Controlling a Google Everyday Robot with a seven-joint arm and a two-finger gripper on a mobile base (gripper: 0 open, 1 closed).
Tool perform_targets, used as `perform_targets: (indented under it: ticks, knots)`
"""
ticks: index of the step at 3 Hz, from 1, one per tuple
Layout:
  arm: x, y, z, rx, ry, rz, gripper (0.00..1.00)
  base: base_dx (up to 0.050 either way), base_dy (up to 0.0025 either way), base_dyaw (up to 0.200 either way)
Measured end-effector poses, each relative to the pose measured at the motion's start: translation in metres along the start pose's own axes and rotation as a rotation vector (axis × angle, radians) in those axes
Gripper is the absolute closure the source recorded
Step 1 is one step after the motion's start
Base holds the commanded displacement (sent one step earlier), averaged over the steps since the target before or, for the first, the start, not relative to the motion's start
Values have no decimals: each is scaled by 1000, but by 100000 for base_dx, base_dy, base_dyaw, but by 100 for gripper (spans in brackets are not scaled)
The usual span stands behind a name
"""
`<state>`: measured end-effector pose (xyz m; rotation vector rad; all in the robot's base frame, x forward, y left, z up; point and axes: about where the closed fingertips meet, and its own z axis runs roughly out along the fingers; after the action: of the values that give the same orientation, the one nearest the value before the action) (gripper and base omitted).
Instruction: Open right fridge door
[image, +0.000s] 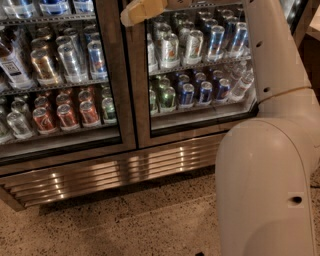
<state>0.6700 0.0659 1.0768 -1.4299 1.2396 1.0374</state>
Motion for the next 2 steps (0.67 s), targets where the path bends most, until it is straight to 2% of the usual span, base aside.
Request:
perform_targets:
  ticks: [2]
  knots:
    - [15,-5,4,-10,-11,46,0,0,0,0]
